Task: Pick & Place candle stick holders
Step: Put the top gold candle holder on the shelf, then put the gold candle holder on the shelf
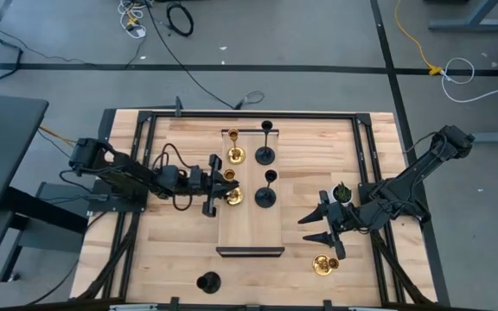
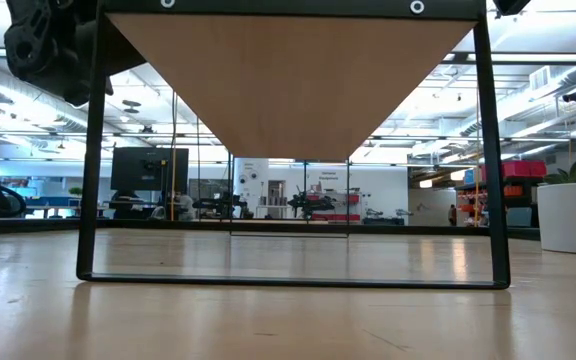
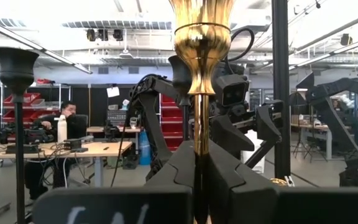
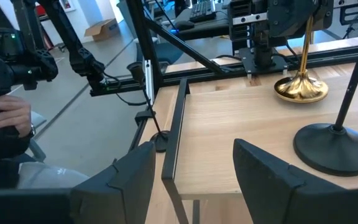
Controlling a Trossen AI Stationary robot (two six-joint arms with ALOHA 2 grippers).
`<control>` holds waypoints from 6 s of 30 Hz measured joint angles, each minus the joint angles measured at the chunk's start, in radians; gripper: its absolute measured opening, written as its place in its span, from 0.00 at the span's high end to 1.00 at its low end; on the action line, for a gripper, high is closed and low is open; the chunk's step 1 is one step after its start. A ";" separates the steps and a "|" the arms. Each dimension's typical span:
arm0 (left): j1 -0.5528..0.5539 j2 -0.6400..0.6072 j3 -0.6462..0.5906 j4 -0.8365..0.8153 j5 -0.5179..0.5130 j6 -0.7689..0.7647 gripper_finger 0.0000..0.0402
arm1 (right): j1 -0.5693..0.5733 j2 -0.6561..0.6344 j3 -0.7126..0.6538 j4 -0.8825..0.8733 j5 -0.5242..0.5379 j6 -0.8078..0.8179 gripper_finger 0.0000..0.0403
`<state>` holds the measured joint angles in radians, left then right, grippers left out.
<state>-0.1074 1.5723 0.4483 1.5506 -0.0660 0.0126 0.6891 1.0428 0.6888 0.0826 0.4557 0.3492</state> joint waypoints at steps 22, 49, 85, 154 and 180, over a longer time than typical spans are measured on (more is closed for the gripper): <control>0.000 0.000 0.051 -0.135 0.008 -0.001 0.97 | 0.000 0.000 0.000 -0.001 0.025 0.001 0.46; 0.000 -0.004 0.051 -0.144 0.007 -0.001 0.55 | 0.000 0.000 0.000 -0.001 0.024 0.008 0.46; -0.101 -0.513 0.052 -1.030 0.011 -0.081 0.44 | 0.003 -0.104 0.000 -0.343 -0.365 0.607 0.46; -0.155 -0.547 0.051 -1.108 0.007 -0.106 0.44 | 0.564 0.418 0.000 -0.323 0.357 1.105 0.67; -0.155 -0.547 0.051 -1.109 0.007 -0.105 0.44 | 0.489 0.423 0.000 -0.314 0.343 0.967 0.67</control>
<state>-0.2623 1.0256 0.4997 0.4419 -0.0586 -0.0923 1.1782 1.4654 0.6888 -0.2311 0.7989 1.3162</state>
